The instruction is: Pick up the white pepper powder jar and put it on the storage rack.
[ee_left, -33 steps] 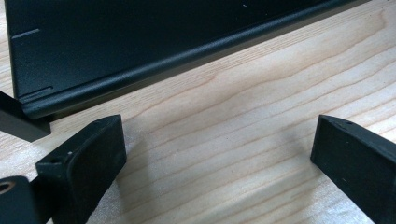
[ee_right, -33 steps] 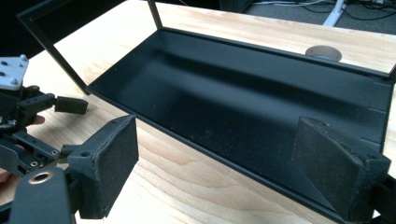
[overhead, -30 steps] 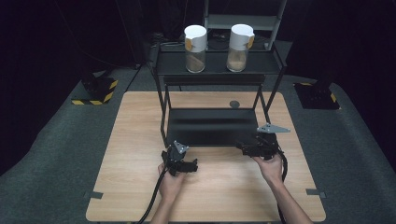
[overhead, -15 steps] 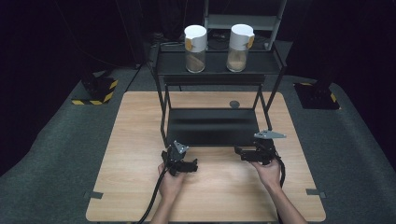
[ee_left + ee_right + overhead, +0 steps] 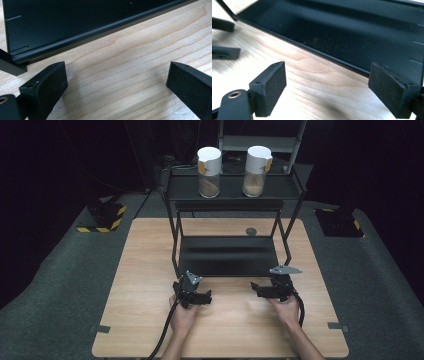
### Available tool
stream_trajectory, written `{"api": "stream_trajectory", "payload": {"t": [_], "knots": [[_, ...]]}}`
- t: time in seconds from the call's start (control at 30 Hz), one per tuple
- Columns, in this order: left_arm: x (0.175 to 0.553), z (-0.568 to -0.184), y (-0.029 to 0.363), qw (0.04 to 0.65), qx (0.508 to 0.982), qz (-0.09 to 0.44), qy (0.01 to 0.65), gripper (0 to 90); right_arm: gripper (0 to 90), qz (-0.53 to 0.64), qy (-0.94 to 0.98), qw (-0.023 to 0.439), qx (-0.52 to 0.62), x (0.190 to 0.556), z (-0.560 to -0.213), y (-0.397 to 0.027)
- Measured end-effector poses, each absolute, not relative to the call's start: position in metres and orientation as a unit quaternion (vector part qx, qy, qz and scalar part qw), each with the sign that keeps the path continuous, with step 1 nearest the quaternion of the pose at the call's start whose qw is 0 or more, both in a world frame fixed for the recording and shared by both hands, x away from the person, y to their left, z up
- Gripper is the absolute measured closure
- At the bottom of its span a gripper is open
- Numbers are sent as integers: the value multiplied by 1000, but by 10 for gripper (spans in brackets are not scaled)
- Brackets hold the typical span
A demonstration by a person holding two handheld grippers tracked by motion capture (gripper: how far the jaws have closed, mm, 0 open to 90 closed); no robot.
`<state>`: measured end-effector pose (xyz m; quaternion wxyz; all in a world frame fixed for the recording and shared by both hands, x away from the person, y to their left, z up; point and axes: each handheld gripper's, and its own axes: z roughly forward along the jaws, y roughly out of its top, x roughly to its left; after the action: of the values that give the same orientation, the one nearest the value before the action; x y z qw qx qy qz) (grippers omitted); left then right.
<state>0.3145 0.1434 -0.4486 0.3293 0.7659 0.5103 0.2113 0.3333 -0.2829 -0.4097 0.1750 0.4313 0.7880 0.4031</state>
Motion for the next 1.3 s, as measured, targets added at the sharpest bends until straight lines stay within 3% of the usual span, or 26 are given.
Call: {"api": "stream_trajectory", "payload": {"t": [1.3], "knots": [[315,-448,144,328,767,212,509,34,146,350,805,178,445,326,-439,-275]]}}
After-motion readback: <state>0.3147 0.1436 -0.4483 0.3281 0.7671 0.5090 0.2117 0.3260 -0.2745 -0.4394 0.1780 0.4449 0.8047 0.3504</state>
